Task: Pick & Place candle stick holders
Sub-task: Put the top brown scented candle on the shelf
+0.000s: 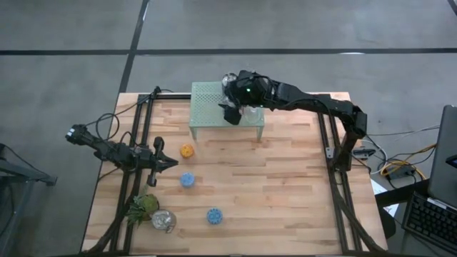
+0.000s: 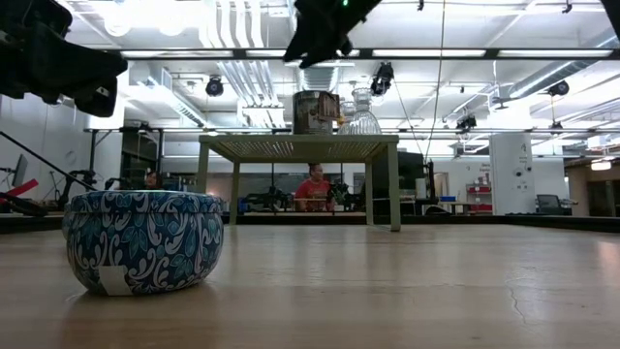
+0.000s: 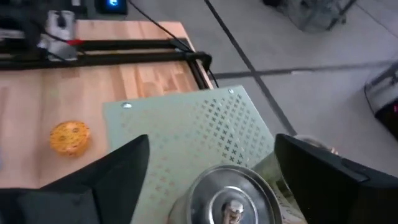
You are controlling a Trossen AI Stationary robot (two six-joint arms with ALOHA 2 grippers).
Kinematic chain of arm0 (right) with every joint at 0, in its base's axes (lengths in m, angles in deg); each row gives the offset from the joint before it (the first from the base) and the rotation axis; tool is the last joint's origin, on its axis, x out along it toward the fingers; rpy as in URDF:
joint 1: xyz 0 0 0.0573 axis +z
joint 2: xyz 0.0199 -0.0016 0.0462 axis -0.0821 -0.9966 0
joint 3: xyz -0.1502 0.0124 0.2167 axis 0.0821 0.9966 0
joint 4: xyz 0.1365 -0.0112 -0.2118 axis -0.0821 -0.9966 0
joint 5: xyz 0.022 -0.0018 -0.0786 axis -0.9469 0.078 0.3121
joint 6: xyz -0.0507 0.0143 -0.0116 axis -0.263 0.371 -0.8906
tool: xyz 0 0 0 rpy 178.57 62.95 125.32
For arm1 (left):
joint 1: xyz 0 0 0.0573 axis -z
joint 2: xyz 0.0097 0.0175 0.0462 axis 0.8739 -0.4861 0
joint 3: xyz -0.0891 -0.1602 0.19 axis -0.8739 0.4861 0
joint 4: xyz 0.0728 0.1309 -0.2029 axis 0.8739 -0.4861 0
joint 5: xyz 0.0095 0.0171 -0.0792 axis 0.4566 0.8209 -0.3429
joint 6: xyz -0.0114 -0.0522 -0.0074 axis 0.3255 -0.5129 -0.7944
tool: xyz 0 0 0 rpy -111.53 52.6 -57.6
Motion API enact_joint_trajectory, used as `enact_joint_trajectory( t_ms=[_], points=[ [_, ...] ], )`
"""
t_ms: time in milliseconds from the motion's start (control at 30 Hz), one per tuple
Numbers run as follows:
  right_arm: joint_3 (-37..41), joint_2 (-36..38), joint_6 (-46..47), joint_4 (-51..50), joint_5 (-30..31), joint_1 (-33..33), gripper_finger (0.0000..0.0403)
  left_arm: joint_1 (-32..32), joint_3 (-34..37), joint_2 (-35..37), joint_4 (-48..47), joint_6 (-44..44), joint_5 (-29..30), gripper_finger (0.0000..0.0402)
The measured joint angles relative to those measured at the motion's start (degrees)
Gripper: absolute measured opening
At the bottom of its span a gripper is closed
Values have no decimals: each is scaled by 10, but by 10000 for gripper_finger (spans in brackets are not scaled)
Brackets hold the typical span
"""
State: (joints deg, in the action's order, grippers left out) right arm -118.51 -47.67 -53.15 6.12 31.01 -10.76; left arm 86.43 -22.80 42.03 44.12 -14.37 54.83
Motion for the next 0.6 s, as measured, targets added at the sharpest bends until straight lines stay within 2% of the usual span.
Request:
enact_joint_trajectory(
  t_ms=[100, 200, 467, 600],
  points=[
    [-13, 14, -20, -39, -3, 7, 291, 0, 0, 0, 0, 0, 0, 30],
    [-19, 16, -15, -89, -16, 6, 231, 0, 0, 0, 0, 0, 0, 30],
    [-17, 3, -16, -141, -49, 19, 33, 0, 0, 0, 0, 0, 0, 30],
    [-16, -4, -20, -146, -46, 18, 15, 0, 0, 0, 0, 0, 0, 30]
  ],
)
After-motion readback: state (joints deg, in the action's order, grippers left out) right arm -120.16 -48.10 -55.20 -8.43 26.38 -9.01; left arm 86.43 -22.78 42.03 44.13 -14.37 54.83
